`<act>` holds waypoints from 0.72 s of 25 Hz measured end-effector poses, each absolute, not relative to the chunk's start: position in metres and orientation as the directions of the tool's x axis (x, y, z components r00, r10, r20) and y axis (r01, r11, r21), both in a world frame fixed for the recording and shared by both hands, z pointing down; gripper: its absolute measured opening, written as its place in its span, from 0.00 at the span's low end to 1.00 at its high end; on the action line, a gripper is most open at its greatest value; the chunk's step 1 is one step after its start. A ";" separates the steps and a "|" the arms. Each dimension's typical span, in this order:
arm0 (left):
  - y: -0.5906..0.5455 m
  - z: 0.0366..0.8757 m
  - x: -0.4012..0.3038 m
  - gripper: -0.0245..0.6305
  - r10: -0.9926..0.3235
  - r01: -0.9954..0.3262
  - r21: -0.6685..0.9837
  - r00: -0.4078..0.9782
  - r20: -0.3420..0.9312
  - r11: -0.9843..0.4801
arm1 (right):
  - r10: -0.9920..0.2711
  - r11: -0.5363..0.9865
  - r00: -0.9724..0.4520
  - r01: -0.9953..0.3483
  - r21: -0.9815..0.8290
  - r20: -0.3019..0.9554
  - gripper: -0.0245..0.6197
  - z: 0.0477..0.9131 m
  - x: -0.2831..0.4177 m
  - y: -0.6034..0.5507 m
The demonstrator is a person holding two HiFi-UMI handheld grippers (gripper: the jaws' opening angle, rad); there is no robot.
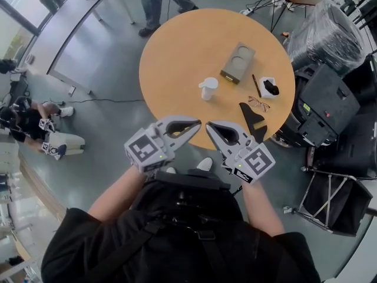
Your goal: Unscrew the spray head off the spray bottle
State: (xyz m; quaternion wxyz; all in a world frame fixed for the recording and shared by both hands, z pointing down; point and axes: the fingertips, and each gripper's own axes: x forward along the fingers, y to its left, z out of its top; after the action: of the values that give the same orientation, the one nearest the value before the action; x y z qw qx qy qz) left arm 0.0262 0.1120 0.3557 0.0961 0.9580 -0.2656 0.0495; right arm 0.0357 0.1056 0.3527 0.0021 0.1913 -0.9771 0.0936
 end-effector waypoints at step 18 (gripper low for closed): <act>0.089 0.360 0.083 0.04 -0.569 -0.601 0.137 0.794 0.213 -0.788 | -0.314 0.936 -0.949 -0.307 -0.174 -0.016 0.05 0.345 0.097 0.070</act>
State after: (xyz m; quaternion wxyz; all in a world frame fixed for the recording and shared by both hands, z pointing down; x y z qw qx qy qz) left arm 0.0826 0.0893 0.3601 0.0991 0.9420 -0.3103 0.0804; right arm 0.0968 0.0705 0.3451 -0.0217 0.1578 -0.9836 0.0852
